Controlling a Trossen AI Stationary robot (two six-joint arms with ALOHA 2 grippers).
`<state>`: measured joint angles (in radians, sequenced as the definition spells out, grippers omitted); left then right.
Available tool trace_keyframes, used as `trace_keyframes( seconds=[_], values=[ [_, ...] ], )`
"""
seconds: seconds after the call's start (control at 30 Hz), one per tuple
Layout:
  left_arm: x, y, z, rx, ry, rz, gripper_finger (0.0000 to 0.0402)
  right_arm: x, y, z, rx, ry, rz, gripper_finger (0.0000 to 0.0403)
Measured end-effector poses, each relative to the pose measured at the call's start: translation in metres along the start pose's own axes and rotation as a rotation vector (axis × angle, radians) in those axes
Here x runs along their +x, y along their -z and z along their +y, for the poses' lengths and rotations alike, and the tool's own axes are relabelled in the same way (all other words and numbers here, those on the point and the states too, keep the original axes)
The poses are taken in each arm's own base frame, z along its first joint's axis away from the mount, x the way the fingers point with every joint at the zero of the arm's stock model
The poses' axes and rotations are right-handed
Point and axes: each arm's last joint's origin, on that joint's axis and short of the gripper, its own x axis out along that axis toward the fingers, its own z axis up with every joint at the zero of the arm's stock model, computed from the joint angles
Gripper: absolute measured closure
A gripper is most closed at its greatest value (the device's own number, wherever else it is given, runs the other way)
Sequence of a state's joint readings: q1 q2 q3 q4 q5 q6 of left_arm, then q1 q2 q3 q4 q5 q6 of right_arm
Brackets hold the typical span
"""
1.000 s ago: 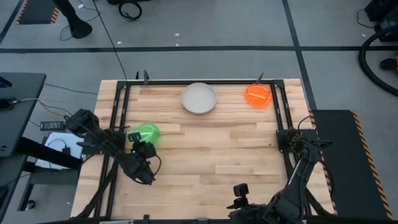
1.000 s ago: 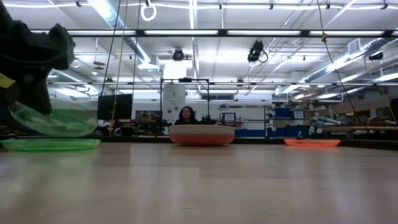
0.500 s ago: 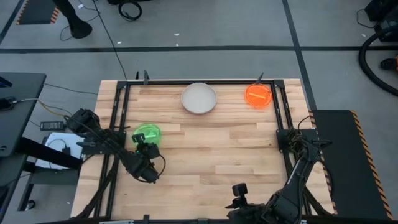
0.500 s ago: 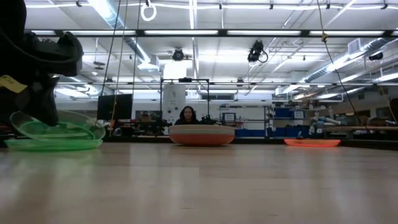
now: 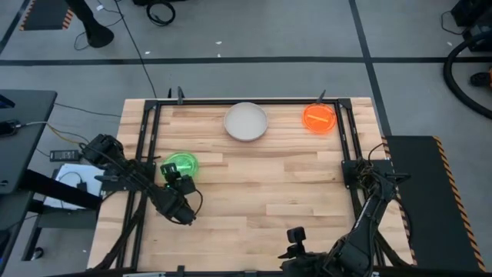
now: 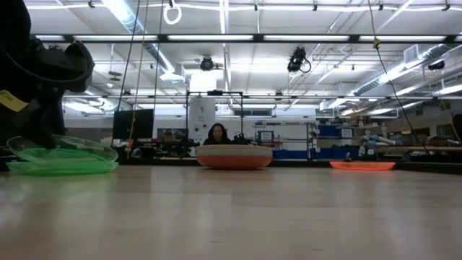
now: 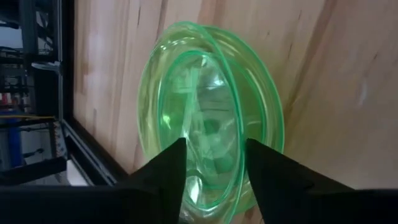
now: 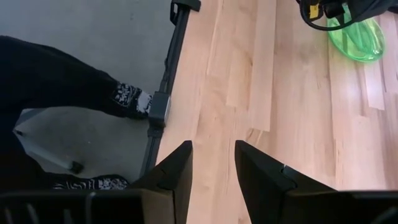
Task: Stack plastic plates
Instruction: Stack the bottom green plate on top of the top green plate, then return to Home Position
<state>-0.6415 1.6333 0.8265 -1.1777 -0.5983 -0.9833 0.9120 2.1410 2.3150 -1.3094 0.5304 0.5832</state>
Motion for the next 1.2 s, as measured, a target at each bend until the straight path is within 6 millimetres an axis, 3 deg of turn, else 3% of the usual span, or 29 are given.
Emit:
trace_keyframes(
  seconds=[0.4, 0.57, 0.8, 1.07, 1.2],
  values=[
    [0.000, 0.001, -0.001, -0.054, 0.032, 0.048, 0.0182, 0.000, -0.004, 0.002, 0.053, -0.034, -0.026, 0.0273],
    [0.000, 0.005, 0.007, -0.074, -0.047, 0.067, 0.0155, 0.003, -0.007, 0.000, 0.067, -0.051, -0.022, 0.0273],
    [-0.004, 0.005, 0.011, -0.146, -0.021, 0.060, 0.0143, 0.007, -0.010, -0.006, 0.084, -0.062, -0.008, 0.0273],
    [-0.022, 0.007, 0.039, -0.289, 0.041, -0.052, 0.0143, 0.011, -0.014, -0.012, 0.101, -0.073, 0.002, 0.0273],
    [-0.037, 0.011, 0.057, -0.453, 0.092, -0.218, 0.0143, 0.011, -0.015, -0.012, 0.108, -0.053, -0.012, 0.0273]
  ],
)
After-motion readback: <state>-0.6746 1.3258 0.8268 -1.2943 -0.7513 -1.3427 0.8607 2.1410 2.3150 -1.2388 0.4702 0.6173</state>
